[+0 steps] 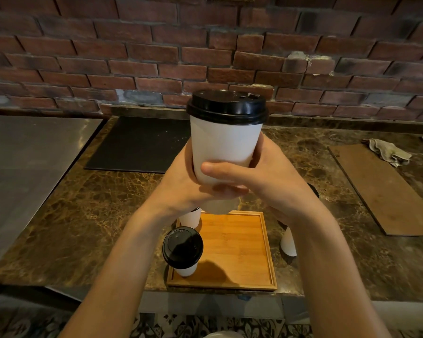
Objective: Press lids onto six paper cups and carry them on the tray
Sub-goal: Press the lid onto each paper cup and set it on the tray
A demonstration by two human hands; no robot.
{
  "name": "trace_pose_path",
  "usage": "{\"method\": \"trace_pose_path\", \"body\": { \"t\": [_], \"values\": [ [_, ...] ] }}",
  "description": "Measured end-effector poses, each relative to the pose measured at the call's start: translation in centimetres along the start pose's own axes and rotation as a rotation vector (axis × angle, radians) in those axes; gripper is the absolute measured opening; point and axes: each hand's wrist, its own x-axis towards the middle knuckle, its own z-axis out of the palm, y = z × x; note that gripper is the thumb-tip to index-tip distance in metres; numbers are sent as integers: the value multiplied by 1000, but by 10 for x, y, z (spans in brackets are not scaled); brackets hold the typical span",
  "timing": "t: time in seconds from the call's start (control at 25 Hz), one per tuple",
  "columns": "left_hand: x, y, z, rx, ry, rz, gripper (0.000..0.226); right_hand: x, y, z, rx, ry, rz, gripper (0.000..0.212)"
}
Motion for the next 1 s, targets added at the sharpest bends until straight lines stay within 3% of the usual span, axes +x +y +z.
{"method": "trace_pose_path", "body": {
  "t": [0.2, 0.36, 0.52, 0.92, 1.0],
  "values": [
    [1, 1, 5, 80, 96, 77, 72, -1, -5, 3, -69, 89, -26, 82],
    [3, -3, 14, -17, 228, 85, 75, -1, -2, 11, -105, 174, -37, 86],
    [1, -8, 22, 156, 342, 136, 82, -2, 4, 25, -140, 309, -72, 88],
    [4, -4, 16, 3, 276, 31, 87, 2, 3, 14, -119, 243, -112, 84],
    [2, -2, 11, 41, 222, 60, 77, 2, 2, 11, -120, 205, -117, 83]
  ]
}}
